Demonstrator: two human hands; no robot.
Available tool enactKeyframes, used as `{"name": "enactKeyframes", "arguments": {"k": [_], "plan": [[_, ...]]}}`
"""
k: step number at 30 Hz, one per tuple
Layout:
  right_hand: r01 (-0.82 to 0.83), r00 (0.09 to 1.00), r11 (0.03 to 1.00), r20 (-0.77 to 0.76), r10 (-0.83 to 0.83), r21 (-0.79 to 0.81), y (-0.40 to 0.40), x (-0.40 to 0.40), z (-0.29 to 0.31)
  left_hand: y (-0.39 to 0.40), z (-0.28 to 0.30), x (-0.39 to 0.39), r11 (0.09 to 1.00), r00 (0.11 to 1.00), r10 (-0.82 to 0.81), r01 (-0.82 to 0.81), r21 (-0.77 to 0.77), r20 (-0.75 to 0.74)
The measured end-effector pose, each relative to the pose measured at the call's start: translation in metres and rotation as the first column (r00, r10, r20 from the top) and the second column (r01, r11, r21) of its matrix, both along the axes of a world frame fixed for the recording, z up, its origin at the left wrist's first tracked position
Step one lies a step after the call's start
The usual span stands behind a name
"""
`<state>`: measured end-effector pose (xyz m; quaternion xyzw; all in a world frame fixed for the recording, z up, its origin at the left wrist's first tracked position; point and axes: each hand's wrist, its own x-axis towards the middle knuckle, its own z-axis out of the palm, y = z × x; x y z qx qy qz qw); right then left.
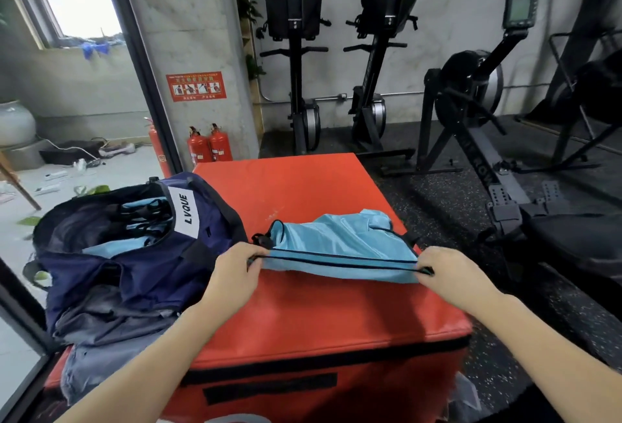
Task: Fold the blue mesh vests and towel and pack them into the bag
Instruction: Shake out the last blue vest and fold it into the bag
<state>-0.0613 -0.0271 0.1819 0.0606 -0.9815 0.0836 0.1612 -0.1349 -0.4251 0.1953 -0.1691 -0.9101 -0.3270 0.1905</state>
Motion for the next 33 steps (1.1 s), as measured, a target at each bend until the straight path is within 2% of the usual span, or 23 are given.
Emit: {"name": "enactKeyframes", "arguments": {"k": [4,6,16,22,28,31,33], "plan": [[0.081,0.988,0.963,-0.108,-0.112,-0.256,0.004,-0.006,0.068,0.011,0.068,-0.007,0.994,0.999,0.041,-0.040,0.101,-0.008],[0.073,0.969,0.943,-0.199,-0.143,-0.324,0.005,-0.007,0.109,0.015,0.112,-0.010,0.990,0.996,0.072,-0.065,0.129,-0.050],[-0.003,0.871,0.936,-0.460,-0.170,-0.351,0.003,0.015,0.333,0.018,0.346,0.021,0.977,0.967,0.129,-0.084,0.198,-0.221],[-0.120,0.810,0.855,-0.549,-0.209,-0.504,-0.002,0.067,0.429,0.006,0.448,0.061,0.941,0.959,0.032,0.065,0.331,-0.281],[-0.182,0.842,0.788,-0.506,-0.184,-0.589,-0.006,0.089,0.462,-0.015,0.479,0.068,0.816,0.960,-0.257,0.277,0.508,-0.112],[-0.140,0.923,0.774,-0.364,-0.123,-0.617,0.001,0.076,0.463,-0.024,0.475,0.055,0.761,0.939,-0.338,0.308,0.571,-0.057],[-0.122,0.971,0.740,-0.233,-0.048,-0.661,0.005,0.063,0.458,-0.030,0.465,0.039,0.805,0.952,-0.307,0.258,0.534,0.003]]}}
